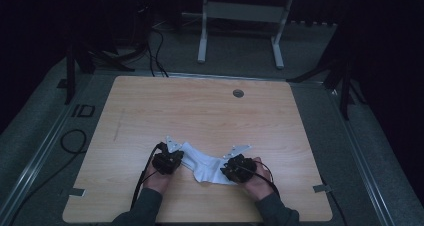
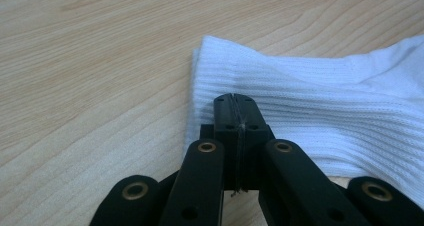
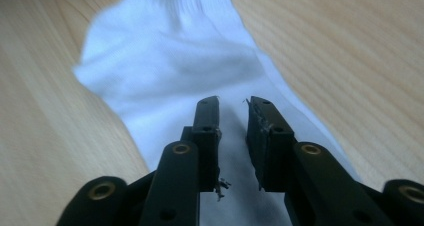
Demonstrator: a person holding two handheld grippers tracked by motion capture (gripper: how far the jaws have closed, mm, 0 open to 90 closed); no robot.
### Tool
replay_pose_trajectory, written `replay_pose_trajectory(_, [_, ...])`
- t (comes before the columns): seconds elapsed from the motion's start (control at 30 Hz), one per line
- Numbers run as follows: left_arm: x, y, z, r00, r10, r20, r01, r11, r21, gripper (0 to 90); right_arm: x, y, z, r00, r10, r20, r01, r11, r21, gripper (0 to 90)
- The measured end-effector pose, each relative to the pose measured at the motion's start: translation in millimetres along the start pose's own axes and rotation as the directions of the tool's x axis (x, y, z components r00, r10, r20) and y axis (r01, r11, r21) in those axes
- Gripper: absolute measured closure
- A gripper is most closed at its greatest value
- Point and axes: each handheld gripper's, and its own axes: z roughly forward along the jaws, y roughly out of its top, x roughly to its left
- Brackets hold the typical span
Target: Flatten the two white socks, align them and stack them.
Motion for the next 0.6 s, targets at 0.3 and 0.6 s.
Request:
replay_pose_trajectory(0.3, [-0.9, -2.1, -2.8, 0.9999, -0.01, 0.009, 0.01, 0.9999, 0.012, 89.5, -11.4, 1.9, 8.5, 0.9995, 0.015, 0.029, -0.015, 1.0, -0.006, 77.2])
replay_pose_trajectory(0.6, [-3.0, -2.7, -3.2, 0.9998, -0.017, 0.006, 0.017, 0.9997, 0.015, 89.6, -26.9, 11.9, 14.2, 0.9981, 0.043, 0.045, -0.042, 0.999, -0.014, 76.2])
